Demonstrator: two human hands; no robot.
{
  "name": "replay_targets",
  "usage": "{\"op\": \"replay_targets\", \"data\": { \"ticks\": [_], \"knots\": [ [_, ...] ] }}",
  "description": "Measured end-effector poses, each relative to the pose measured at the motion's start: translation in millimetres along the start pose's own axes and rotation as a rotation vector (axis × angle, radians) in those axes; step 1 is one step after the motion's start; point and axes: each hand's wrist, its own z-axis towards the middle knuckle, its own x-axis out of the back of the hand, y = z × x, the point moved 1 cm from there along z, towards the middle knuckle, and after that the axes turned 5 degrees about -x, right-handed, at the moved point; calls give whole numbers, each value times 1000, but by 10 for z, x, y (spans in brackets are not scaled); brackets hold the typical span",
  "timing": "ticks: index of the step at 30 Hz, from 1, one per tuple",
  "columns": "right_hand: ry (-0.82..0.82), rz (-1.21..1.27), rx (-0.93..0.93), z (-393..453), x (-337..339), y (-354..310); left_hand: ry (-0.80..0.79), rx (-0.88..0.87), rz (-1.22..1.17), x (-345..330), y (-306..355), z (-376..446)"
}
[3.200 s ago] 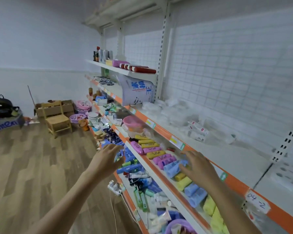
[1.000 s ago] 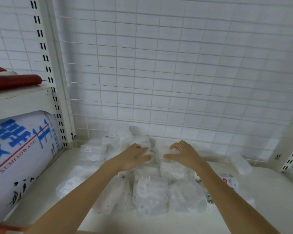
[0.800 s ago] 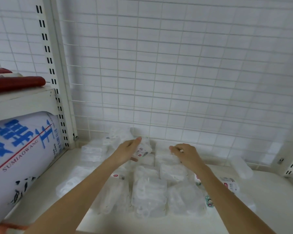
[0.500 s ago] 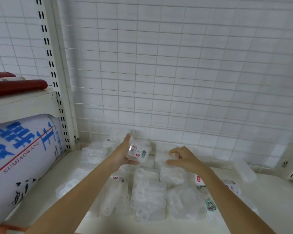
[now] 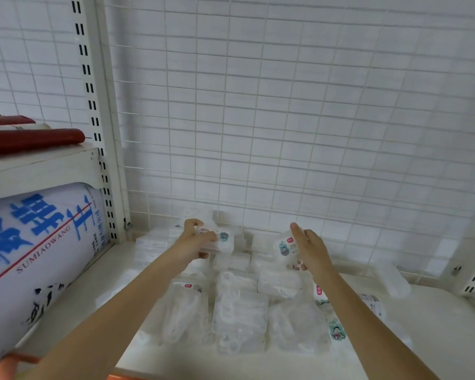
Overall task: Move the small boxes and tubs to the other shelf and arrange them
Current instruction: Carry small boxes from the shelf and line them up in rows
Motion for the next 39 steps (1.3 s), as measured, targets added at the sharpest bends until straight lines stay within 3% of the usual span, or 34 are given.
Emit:
{"op": "replay_targets", "data": {
  "ticks": [3,9,14,18,24,30,36,39],
  "knots": [
    [-62,170,-88,-67,10,-47,-37,-54,-4,21,39,-33],
    [-266,583,-205,-182,58,-76,102,-126,-107,53,40,-60],
    [-266,564,-145,-331,57,-110,8,-100,-32,37,65,-154],
    [-276,666,-121,-433,43,-115,-81,42,1,-6,79,-205],
    [-263,791,-108,-581,18,-81,-236,148,-141,8,91,-235],
    [-201,475,-63,-741,-57,-43,-336,64,-148,-48,89,-319],
    [-49,115,32,-834,-83,-66,-280,-250,233,59,51,-346],
    [49,-147,152,-885,-29,-46,-337,-365,363,83,15,-352]
  ]
}}
